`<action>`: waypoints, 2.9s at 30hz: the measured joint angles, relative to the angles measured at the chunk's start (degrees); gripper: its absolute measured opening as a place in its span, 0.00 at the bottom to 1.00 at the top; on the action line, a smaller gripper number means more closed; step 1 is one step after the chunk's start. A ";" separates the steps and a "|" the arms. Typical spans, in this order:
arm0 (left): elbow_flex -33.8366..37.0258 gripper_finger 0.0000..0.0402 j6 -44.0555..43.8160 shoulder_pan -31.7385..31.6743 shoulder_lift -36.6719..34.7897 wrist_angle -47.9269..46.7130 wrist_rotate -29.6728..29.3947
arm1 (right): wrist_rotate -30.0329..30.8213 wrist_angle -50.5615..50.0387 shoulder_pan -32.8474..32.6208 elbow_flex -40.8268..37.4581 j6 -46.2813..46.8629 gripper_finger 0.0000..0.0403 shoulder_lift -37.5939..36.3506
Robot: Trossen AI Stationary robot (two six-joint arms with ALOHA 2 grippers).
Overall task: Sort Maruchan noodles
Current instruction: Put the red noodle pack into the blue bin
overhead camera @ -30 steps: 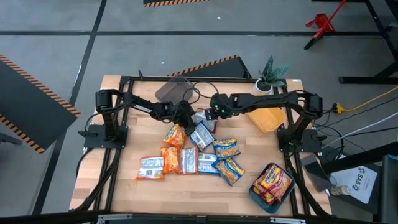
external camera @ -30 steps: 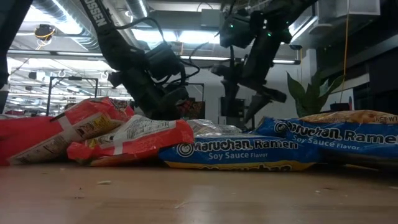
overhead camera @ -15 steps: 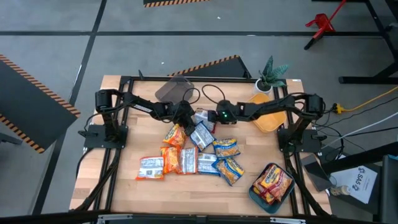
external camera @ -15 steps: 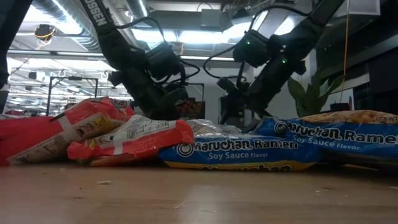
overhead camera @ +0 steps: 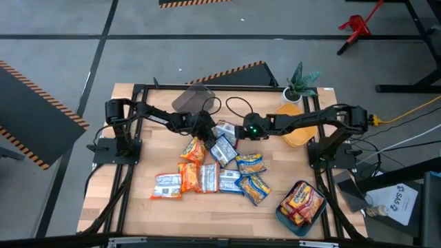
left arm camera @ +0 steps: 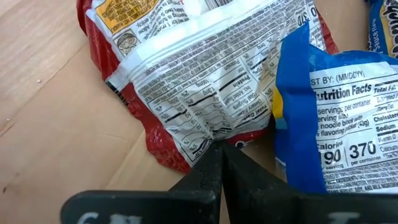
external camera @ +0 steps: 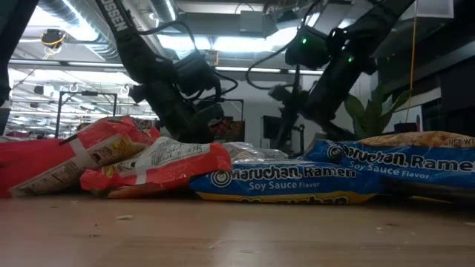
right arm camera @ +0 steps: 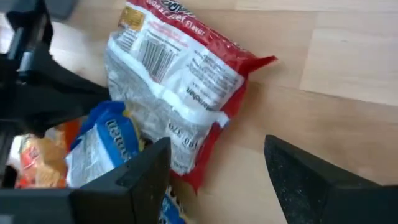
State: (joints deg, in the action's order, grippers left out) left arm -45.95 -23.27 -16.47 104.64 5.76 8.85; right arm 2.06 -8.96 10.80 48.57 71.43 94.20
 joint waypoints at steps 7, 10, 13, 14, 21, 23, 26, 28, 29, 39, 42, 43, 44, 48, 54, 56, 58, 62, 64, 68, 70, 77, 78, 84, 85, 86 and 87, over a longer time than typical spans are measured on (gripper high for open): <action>0.65 0.00 -1.41 -0.95 -0.02 0.16 1.59 | 0.51 7.13 0.07 0.05 0.39 0.60 3.65; 1.50 0.00 -1.78 -1.04 -0.09 0.56 1.59 | 0.42 9.18 0.06 0.00 0.58 0.60 5.73; 1.86 0.00 -1.83 -1.04 -0.13 0.92 1.57 | 0.47 11.02 0.05 0.03 0.61 0.60 7.90; 1.86 0.00 -1.85 -1.04 -0.13 0.94 1.57 | 0.49 12.18 0.05 0.03 0.64 0.60 8.44; 2.08 0.00 -2.28 -1.04 -0.10 1.79 2.25 | 0.88 25.07 0.09 0.07 0.36 0.60 13.30; 2.08 0.00 -2.20 -1.04 -0.09 1.81 2.29 | 0.24 27.17 0.10 0.22 0.34 0.60 14.50; 2.08 0.00 -2.13 -1.04 -0.09 1.95 2.31 | -0.13 28.06 0.14 0.31 0.01 0.60 15.36; 2.12 0.00 -2.11 -1.04 -0.09 2.12 2.50 | -0.35 28.30 0.14 0.31 -0.92 0.58 15.42; 2.13 0.00 -2.11 -1.09 -0.07 2.26 2.79 | -0.39 28.56 0.14 0.27 -1.15 0.56 15.41; 1.25 0.00 -4.72 -3.41 -4.34 1.06 9.54 | -2.13 30.02 0.05 0.16 -2.01 0.17 15.12; 1.11 0.00 -5.07 -4.50 -6.83 1.30 10.93 | -2.02 31.21 0.05 0.16 -2.94 0.11 15.12; 1.11 0.00 -5.65 -4.87 -7.73 1.41 11.58 | -1.85 31.64 0.05 0.15 -2.94 0.10 15.12; 1.11 0.00 -6.46 -5.25 -8.66 1.36 12.23 | -1.71 32.13 0.05 0.11 -2.94 0.09 15.14; 1.09 0.00 -8.67 -6.71 -13.16 1.20 14.68 | -1.10 32.03 0.07 0.05 -2.94 0.10 14.36; 0.99 0.00 -11.57 -8.41 -22.47 0.53 15.96 | -1.32 30.98 1.03 0.03 -4.89 0.09 10.18; 0.98 0.00 -12.28 -8.89 -25.86 0.47 15.92 | -1.27 30.00 2.07 0.05 -5.91 0.09 7.98; 0.92 0.00 -12.30 -9.17 -29.04 0.70 15.31 | -1.26 28.89 3.17 0.03 -6.47 0.09 5.22; 0.91 0.00 -7.92 -9.36 -35.37 1.14 13.45 | -2.97 25.78 4.71 0.09 -8.78 0.09 -1.66; 0.90 0.00 -6.04 -9.35 -38.16 1.14 11.80 | -4.34 21.99 4.70 0.07 -9.22 0.09 -5.94; 0.90 0.00 -4.68 -9.35 -42.65 1.20 7.79 | -6.40 13.17 3.11 0.09 -10.05 0.09 -15.26; 0.90 0.00 -4.63 -9.36 -44.30 1.17 6.29 | -6.27 7.60 1.14 0.11 -9.13 0.08 -20.18; 0.83 0.00 -3.51 -9.39 -46.69 0.63 4.06 | 1.09 -8.29 -14.31 0.16 2.81 0.08 -32.49; 0.83 0.00 -3.09 -9.39 -46.69 0.63 4.06 | 1.97 -9.90 -17.17 0.16 5.46 0.08 -33.34; 0.83 0.00 -1.57 -9.39 -46.49 0.10 3.73 | -0.51 -12.06 -34.59 1.00 18.62 0.08 -34.50; 0.83 0.00 -1.54 -9.39 -46.49 0.16 3.71 | -1.92 -12.68 -37.07 1.69 19.83 0.08 -34.50; 0.83 0.00 -1.41 -9.39 -46.49 0.24 3.65 | -3.07 -12.93 -39.51 2.43 21.15 0.08 -34.50; 0.83 0.00 -1.09 -9.39 -46.49 0.22 3.52 | -3.78 -13.21 -41.78 3.31 22.30 0.08 -34.49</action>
State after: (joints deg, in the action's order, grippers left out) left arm -45.12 -24.36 -25.87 58.15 5.98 12.37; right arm -1.72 -22.18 -30.98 51.88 93.73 59.70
